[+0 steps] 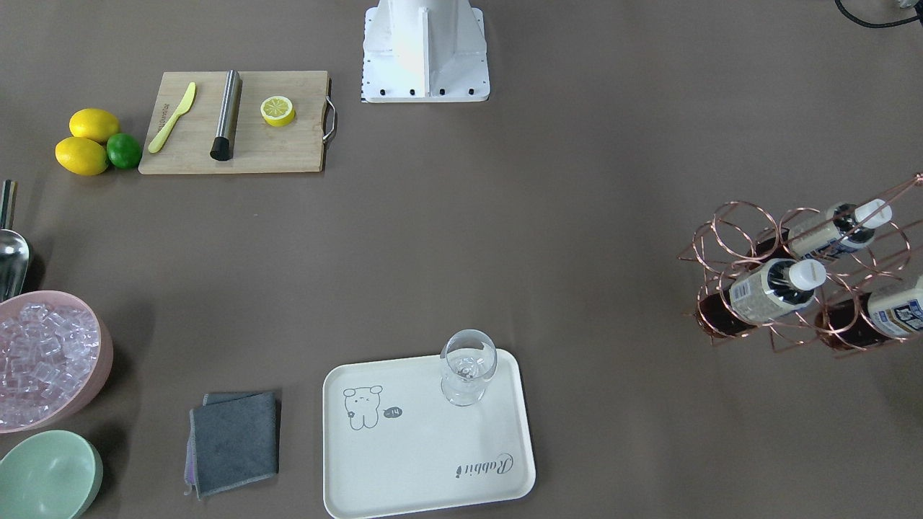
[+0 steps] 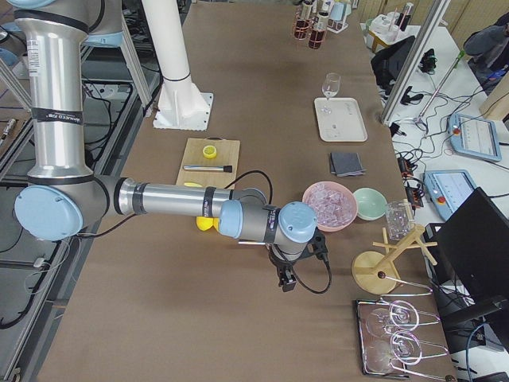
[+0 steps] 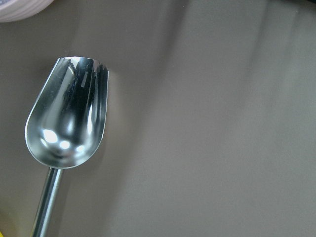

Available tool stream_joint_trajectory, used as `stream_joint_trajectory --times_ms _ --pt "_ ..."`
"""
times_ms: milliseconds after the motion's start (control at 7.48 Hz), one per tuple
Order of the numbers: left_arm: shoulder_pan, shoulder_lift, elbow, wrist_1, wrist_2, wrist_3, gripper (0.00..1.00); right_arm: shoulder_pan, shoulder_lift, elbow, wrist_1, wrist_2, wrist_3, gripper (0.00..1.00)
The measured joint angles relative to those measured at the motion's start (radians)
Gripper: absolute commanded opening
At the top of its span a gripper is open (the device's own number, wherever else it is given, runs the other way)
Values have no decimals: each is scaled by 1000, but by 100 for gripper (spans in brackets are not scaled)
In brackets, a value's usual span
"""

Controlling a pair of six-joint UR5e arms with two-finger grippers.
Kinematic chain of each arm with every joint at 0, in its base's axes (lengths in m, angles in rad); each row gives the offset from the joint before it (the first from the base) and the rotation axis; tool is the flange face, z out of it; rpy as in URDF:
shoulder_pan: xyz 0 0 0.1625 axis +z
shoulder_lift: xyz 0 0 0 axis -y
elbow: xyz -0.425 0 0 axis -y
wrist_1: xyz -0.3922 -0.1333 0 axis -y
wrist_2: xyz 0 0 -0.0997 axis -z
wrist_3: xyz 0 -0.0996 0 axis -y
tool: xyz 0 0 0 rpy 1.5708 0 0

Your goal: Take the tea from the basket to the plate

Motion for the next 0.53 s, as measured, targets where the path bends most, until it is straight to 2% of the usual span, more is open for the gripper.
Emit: stream_joint_trajectory --times_ms 267,534 --pt "-4 23 -124 68 -4 -30 0 -2 2 3 1 0 -2 99" --pt "22 25 -200 82 -26 -161 0 -4 3 1 0 1 -2 99"
